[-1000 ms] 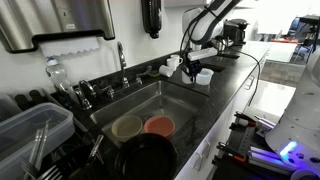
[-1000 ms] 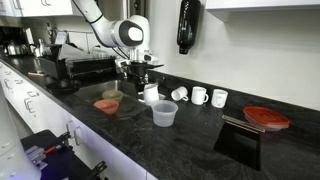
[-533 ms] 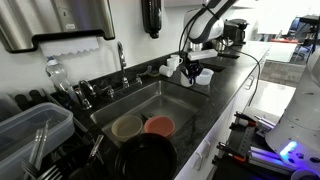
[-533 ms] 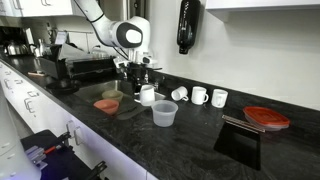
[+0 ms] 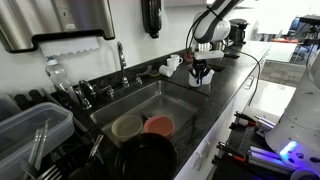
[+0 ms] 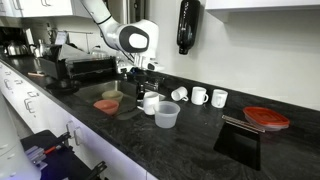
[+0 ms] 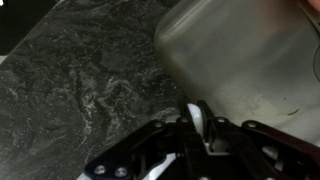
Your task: Remove the cup from the sink
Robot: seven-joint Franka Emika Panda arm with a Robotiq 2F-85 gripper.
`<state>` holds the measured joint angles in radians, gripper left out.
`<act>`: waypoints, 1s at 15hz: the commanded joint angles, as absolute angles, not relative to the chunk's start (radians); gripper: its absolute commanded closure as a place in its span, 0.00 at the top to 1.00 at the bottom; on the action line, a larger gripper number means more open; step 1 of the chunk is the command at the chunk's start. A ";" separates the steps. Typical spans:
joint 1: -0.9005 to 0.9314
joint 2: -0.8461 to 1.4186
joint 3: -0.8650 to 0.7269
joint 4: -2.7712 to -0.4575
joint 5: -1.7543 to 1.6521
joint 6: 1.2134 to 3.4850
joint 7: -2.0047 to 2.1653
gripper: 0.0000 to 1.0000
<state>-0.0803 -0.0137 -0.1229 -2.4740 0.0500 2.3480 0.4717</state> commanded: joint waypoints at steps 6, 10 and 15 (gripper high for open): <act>-0.114 -0.017 -0.135 -2.456 0.092 2.324 0.446 0.45; -0.115 -0.020 -0.136 -2.452 0.090 2.329 0.456 0.73; -0.110 -0.041 -0.129 -2.465 0.047 2.320 0.482 1.00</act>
<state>-0.1050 -0.0142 -0.1403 -2.4593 0.0680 2.3480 0.4715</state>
